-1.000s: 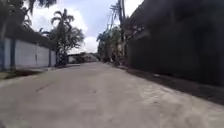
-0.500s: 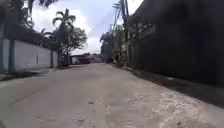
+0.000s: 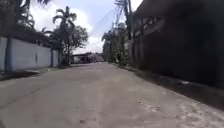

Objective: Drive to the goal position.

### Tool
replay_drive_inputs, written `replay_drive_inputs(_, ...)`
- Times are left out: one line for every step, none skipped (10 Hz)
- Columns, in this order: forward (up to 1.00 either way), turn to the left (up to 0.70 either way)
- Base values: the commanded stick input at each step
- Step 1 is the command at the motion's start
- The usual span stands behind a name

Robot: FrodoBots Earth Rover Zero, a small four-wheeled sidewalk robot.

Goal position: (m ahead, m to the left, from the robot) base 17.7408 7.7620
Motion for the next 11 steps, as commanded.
replay_drive_inputs(1.0,0.0)
replay_drive_inputs(1.0,0.0)
replay_drive_inputs(1.0,0.0)
replay_drive_inputs(1.0,0.0)
replay_drive_inputs(1.0,0.0)
replay_drive_inputs(1.0,0.0)
replay_drive_inputs(1.0,0.0)
replay_drive_inputs(1.0,0.0)
replay_drive_inputs(1.0,0.0)
replay_drive_inputs(1.0,0.0)
replay_drive_inputs(1.0,0.0)
